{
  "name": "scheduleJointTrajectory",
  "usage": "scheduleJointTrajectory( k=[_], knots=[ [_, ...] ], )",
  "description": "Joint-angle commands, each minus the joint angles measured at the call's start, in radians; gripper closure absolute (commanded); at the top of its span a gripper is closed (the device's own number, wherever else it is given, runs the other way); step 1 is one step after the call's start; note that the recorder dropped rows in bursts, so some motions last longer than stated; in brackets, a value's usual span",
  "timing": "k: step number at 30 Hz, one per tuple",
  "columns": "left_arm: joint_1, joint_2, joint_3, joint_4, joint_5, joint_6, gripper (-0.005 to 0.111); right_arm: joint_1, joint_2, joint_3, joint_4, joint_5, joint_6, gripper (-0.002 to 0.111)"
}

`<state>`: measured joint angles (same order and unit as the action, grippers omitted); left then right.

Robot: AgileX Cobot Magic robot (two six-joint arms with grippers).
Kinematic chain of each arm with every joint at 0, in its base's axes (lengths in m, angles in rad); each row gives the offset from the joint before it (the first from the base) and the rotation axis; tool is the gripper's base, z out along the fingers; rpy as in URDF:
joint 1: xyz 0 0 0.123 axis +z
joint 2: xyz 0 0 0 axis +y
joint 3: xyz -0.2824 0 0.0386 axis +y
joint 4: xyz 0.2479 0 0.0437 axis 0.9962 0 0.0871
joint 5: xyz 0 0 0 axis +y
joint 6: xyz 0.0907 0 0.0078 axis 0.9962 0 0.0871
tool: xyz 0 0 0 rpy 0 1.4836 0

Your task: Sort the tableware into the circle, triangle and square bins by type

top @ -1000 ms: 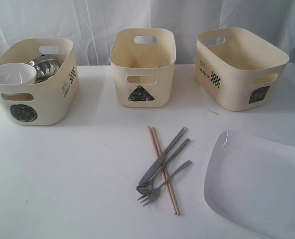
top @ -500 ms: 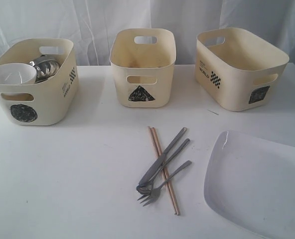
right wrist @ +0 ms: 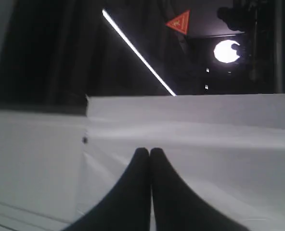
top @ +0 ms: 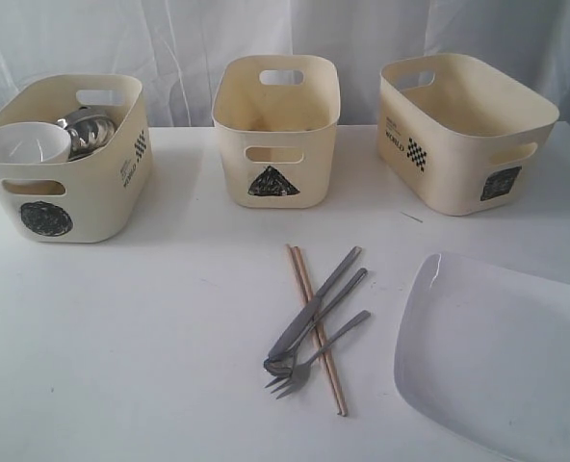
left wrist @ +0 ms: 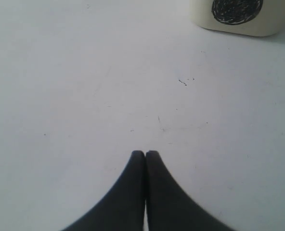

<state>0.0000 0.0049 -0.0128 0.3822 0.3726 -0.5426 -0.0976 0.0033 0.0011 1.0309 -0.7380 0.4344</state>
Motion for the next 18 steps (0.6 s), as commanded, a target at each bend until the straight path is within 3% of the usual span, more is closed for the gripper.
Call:
scheduleJointTrajectory(
  k=[1, 5, 8, 15, 18],
  knots=[
    [-0.001, -0.005, 0.013, -0.008, 0.016, 0.001, 0.106, -0.003, -0.003, -0.04, -0.049, -0.013, 0.315, 0.108],
    [-0.001, -0.005, 0.013, -0.008, 0.016, 0.001, 0.106, -0.003, 0.083, -0.16, -0.193, 0.118, 0.312, 0.108],
    [-0.001, -0.005, 0.013, -0.008, 0.016, 0.001, 0.106, -0.003, 0.237, -0.285, -0.481, 0.182, 0.169, 0.108],
    [-0.001, -0.005, 0.013, -0.008, 0.016, 0.001, 0.106, -0.003, 0.836, -0.539, -1.265, 0.45, 0.013, 0.108],
    [-0.001, -0.005, 0.013, -0.008, 0.016, 0.001, 0.106, -0.003, 1.123, -0.597, -1.403, 0.636, -0.189, 0.108]
  ],
)
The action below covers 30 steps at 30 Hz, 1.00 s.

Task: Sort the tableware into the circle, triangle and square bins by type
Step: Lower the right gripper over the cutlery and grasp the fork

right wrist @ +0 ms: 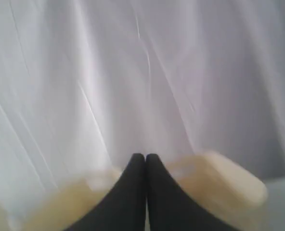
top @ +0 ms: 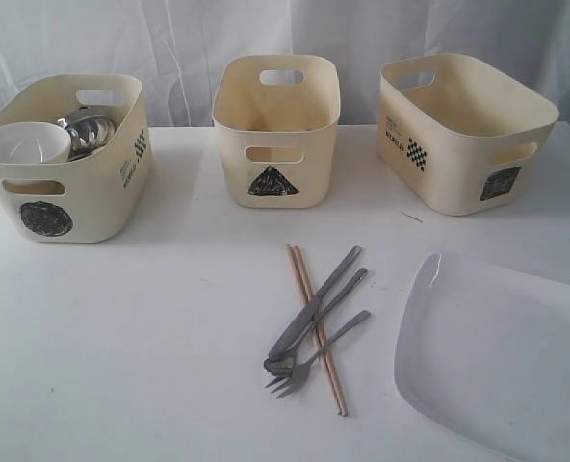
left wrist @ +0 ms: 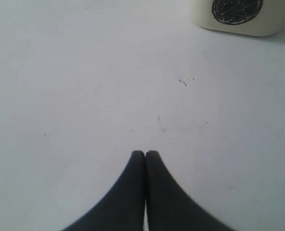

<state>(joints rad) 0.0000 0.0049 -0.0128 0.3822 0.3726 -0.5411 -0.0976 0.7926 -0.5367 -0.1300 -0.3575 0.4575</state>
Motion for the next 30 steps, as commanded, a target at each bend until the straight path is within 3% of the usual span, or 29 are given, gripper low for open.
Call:
scheduleJointTrajectory(
  k=[1, 4, 6, 10, 14, 17, 20, 25, 30],
  knots=[
    [-0.001, -0.005, 0.013, -0.008, 0.016, -0.001, 0.106, -0.003, 0.41, -0.079, -0.241, 0.33, -0.269, 0.108],
    [-0.001, -0.005, 0.013, -0.008, 0.016, -0.001, 0.106, -0.003, 0.683, -0.149, -0.218, 0.583, -0.314, 0.108],
    [-0.001, -0.005, 0.013, -0.008, 0.016, -0.001, 0.106, 0.017, 0.728, -0.188, -0.011, 0.719, -0.33, 0.108],
    [-0.001, -0.005, 0.013, -0.008, 0.016, -0.001, 0.106, 0.167, 0.63, -0.259, 0.241, 0.906, -0.707, 0.108],
    [-0.001, -0.005, 0.013, -0.008, 0.016, -0.001, 0.106, 0.36, 0.605, -0.459, 0.495, 1.351, -1.158, 0.108],
    [-0.001, -0.005, 0.013, -0.008, 0.016, -0.001, 0.106, 0.403, 0.794, -0.639, 0.469, 1.579, -1.198, 0.108],
    [-0.001, -0.005, 0.013, -0.008, 0.016, -0.001, 0.106, 0.427, 0.925, -0.763, 0.474, 1.577, -1.419, 0.108],
    [-0.001, -0.005, 0.013, -0.008, 0.016, -0.001, 0.106, 0.428, 0.99, -0.786, 0.47, 1.563, -1.788, 0.107],
    [-0.001, -0.005, 0.013, -0.008, 0.016, -0.001, 0.106, 0.428, 1.033, -0.786, 0.47, 1.522, -1.912, 0.091]
  ],
)
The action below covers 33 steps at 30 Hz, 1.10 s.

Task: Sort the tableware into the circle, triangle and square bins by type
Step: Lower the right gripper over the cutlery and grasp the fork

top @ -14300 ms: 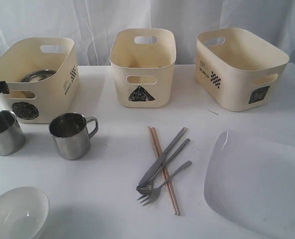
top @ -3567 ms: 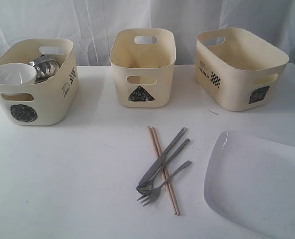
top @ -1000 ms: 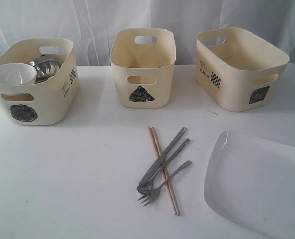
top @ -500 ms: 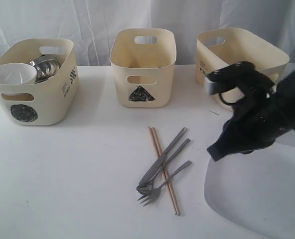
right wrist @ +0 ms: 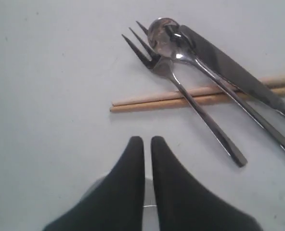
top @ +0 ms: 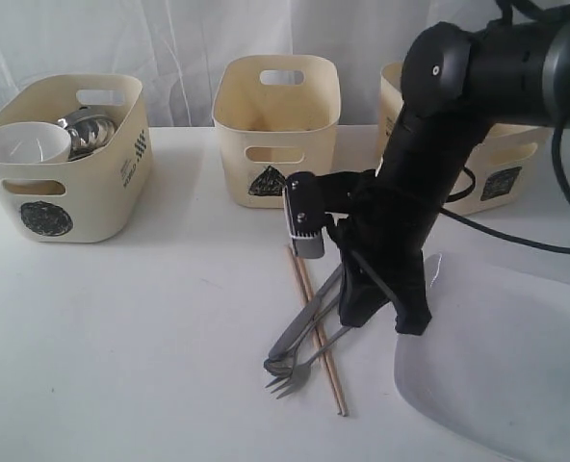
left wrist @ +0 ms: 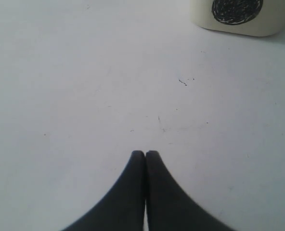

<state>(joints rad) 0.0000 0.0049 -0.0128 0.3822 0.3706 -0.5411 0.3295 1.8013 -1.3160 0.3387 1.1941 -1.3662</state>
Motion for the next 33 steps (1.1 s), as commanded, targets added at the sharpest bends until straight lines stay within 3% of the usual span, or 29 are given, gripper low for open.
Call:
scheduleJointTrajectory(
  k=[1, 6, 12, 23, 33],
  knots=[
    [-0.001, -0.005, 0.013, -0.008, 0.018, -0.001, 0.106, 0.001, 0.029, -0.007, 0.001, -0.056, -0.088, 0.087],
    [-0.001, -0.005, 0.013, -0.008, 0.018, -0.001, 0.106, 0.001, 0.066, -0.007, -0.004, -0.212, -0.088, 0.076],
    [-0.001, -0.005, 0.013, -0.008, 0.018, -0.001, 0.106, 0.001, 0.118, -0.008, -0.051, -0.262, -0.013, 0.068],
    [-0.001, -0.005, 0.013, -0.008, 0.018, -0.001, 0.106, 0.001, 0.154, -0.002, -0.063, -0.242, -0.017, 0.068],
    [-0.001, -0.005, 0.013, -0.008, 0.018, -0.001, 0.106, 0.066, 0.199, 0.002, -0.112, -0.276, -0.017, 0.068]
  ],
)
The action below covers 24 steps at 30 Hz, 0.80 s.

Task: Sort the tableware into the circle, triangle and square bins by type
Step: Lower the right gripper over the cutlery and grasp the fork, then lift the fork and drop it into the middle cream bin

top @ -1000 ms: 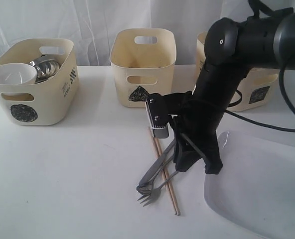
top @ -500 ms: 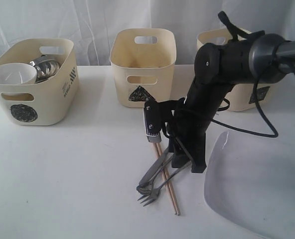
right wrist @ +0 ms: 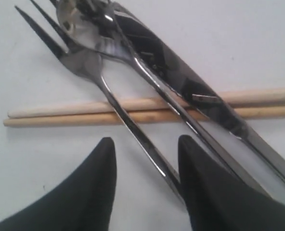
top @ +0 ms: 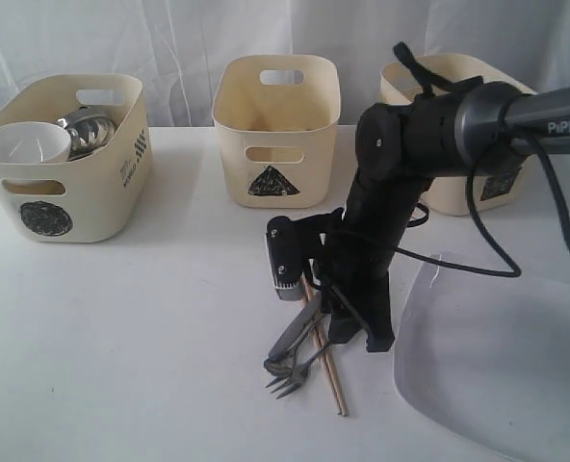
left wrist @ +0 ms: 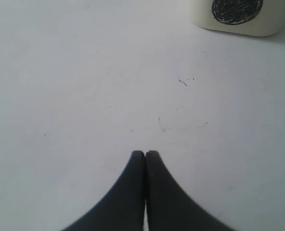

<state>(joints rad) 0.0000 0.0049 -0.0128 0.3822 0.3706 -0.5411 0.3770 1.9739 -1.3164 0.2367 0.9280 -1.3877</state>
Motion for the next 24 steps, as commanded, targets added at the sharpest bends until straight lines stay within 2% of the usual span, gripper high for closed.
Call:
scheduleJointTrajectory(
  k=[1, 7, 14, 19, 24],
  knots=[
    [-0.001, -0.005, 0.013, -0.008, 0.018, -0.001, 0.106, 0.021, 0.035, 0.003, -0.018, -0.013, 0.005, 0.068],
    [-0.001, -0.005, 0.013, -0.008, 0.018, -0.001, 0.106, 0.023, 0.047, 0.003, -0.098, -0.01, 0.049, 0.068],
    [-0.001, -0.005, 0.013, -0.008, 0.018, -0.001, 0.106, 0.023, 0.077, 0.003, -0.107, -0.01, 0.038, 0.069],
    [-0.001, -0.005, 0.013, -0.008, 0.018, -0.001, 0.106, 0.023, 0.113, 0.003, -0.107, -0.01, 0.022, 0.083],
    [-0.001, -0.005, 0.013, -0.008, 0.018, -0.001, 0.106, 0.023, 0.121, 0.003, -0.107, 0.001, 0.022, 0.108]
  ],
)
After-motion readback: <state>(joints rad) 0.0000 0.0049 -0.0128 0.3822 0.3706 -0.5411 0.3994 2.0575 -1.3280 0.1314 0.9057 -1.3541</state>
